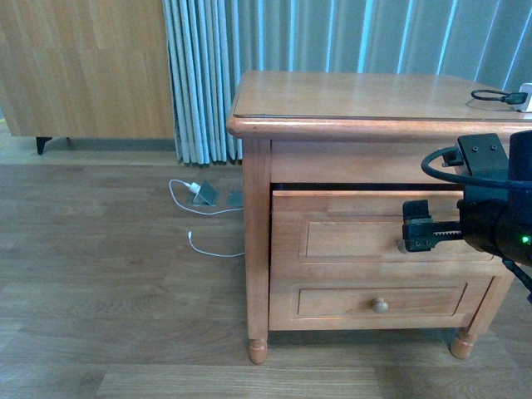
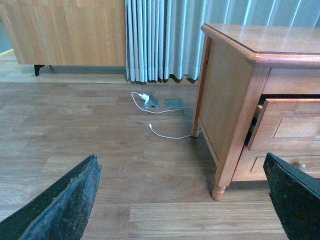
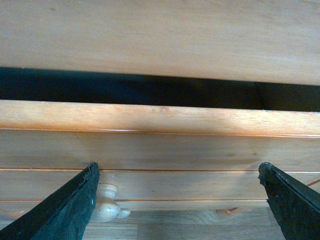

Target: Place pink marker in drawer with both arms

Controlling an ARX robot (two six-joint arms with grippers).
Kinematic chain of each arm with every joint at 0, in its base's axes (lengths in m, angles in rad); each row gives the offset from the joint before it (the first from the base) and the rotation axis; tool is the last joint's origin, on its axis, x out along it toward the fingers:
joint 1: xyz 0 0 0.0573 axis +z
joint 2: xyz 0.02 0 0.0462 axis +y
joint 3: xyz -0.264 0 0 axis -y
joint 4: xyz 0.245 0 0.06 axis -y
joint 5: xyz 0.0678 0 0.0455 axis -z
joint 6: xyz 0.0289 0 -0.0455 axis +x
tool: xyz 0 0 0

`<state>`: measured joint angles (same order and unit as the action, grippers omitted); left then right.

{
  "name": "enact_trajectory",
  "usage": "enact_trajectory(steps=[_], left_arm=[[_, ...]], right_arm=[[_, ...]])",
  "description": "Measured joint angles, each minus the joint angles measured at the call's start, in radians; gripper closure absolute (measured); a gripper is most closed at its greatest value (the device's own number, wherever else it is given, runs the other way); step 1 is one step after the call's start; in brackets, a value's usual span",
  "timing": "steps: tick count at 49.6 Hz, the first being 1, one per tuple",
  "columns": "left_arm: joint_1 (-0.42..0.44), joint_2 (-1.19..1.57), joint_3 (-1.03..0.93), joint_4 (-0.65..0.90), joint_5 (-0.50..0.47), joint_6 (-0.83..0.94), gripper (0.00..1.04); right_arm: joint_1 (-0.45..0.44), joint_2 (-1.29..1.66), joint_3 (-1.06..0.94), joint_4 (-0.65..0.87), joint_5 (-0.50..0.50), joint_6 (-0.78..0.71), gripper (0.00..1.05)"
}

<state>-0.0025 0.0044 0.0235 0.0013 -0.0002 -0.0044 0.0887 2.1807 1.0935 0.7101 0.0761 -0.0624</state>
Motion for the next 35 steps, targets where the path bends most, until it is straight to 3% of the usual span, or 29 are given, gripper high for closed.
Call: enact_trajectory(steps=[17,35], left_arm=[[0.0,0.0,0.0,0.0,0.0,0.0,0.06],[0.0,0.0,0.0,0.0,0.0,0.0,0.06]], right_arm=[[0.011,0.065,0.099,0.009,0.028,-0.003,0.08],[0.001,0.002,0.018,0.024,-0.011,0.02,0.08]])
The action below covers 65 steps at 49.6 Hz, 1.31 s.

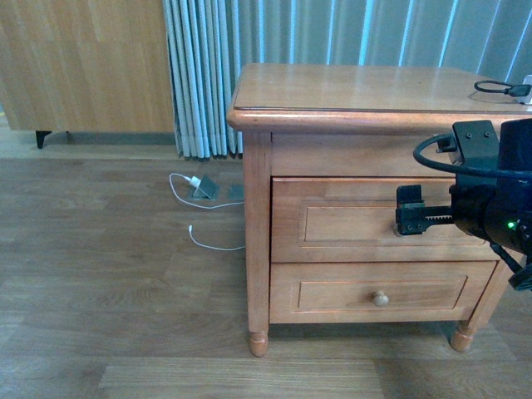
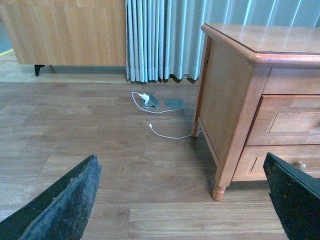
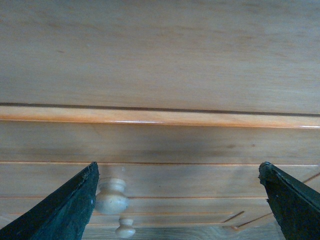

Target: Place pink marker in drawer with both arms

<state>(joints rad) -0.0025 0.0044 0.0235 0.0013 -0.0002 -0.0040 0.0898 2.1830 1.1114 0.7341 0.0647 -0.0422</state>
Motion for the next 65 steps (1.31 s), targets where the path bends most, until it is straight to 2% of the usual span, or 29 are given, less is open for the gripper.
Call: enact_trajectory(steps=[17,29,37,44,53,54,58,65], left_arm=[[0.0,0.0,0.0,0.0,0.0,0.0,0.06],[0.0,0.0,0.0,0.0,0.0,0.0,0.06],[0.0,0.0,0.0,0.0,0.0,0.0,0.06],[0.0,0.0,0.0,0.0,0.0,0.0,0.06],[0.0,0.0,0.0,0.0,0.0,0.0,0.06],[0.0,0.0,0.0,0.0,0.0,0.0,0.06],[0.0,0.0,0.0,0.0,0.0,0.0,0.06],[0.0,0.0,0.0,0.0,0.0,0.0,0.06]], right_arm=[[-0.053,-0.414,-0.36,-0.019,-0.122,0.111,0.08],[-0.152,-0.859,-0.646,-0.148,-0.279,0.136,0.08],[-0.228,-1.126,-0.744,-0.299,-0.388,0.15,0.08],[-0.354,-1.416,-0.818,-0.444,-0.482,0.16,0.08],[-0.387,-1.491,-0.828,-0.469,-0.486,0.164,0.08],[-0.381,-1.489,-0.838,-0.447,-0.46,0.158,0.1],[-0.33,-1.531,-0.921,-0.291,-0.294,0.088,0.29],[-0.256,-1.625,-0.987,-0.306,-0.223,0.055,0.63]])
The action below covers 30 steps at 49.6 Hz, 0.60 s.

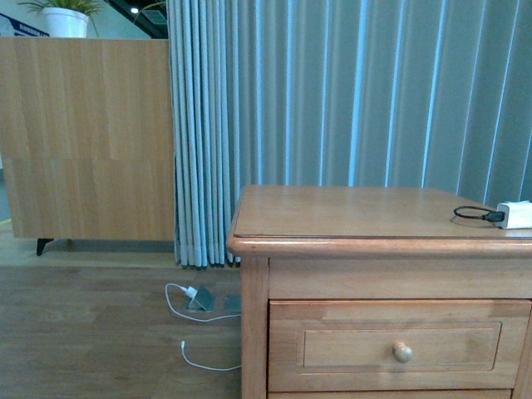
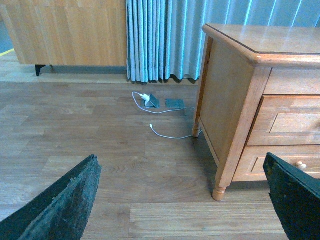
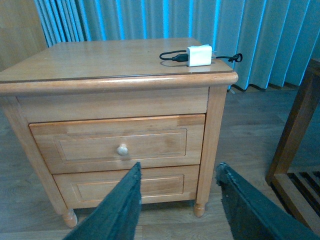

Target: Place pink marker in drawer with both arms

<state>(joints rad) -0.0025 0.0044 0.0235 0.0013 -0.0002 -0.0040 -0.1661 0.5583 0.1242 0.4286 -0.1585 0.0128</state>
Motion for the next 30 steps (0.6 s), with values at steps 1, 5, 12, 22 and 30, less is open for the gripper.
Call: enact_trajectory(steps=[1,5,12,22,30], left_arm=[[0.0,0.0,0.0,0.0,0.0,0.0,0.06],[0.0,0.0,0.0,0.0,0.0,0.0,0.06],[0.0,0.0,0.0,0.0,0.0,0.0,0.06],[0.0,0.0,0.0,0.0,0.0,0.0,0.06],[0.0,0.0,0.0,0.0,0.0,0.0,0.06]], right_arm=[[0.01,-0.014,-0.009,-0.006,0.009,-0.002,0.69],[0.031,-0.051,-0.028,-0.025,0.032,-0.005,0.83],[0.106,-0.115,-0.051,-0.064,0.132,-0.009,1.03],[0.162,-0.193,-0.076,-0.113,0.156,-0.009,1.03],[0.163,-0.245,-0.105,-0.127,0.158,-0.01,1.03]])
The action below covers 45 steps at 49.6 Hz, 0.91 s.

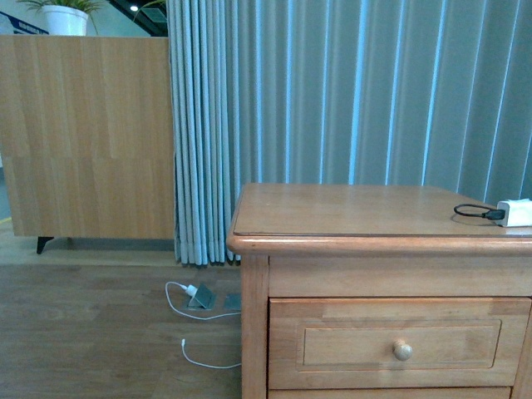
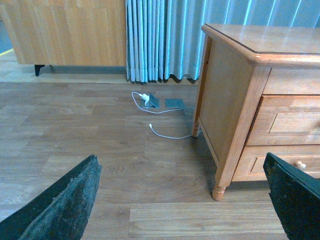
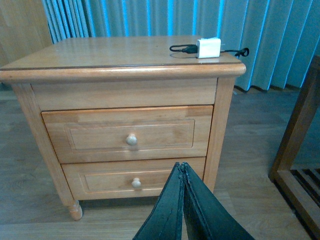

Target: Place pink marker in drawer with both arms

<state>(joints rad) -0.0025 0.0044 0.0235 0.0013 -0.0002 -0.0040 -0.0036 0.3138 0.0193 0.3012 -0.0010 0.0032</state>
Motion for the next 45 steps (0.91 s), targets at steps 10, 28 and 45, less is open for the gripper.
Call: enact_trajectory(steps=[10,28,45], left_arm=[[0.0,0.0,0.0,-0.001,0.0,0.0,0.06],[0.0,0.0,0.0,-0.001,0.0,0.0,0.06],[0.0,0.0,0.0,-0.001,0.0,0.0,0.06]], right_arm=[[0.0,-0.064,-0.014,-0.047,0.0,0.0,1.03],[0.001,-0.217,-0.013,-0.23,0.0,0.0,1.03],[0.001,-0.31,-0.013,-0.299,0.0,0.0,1.03]])
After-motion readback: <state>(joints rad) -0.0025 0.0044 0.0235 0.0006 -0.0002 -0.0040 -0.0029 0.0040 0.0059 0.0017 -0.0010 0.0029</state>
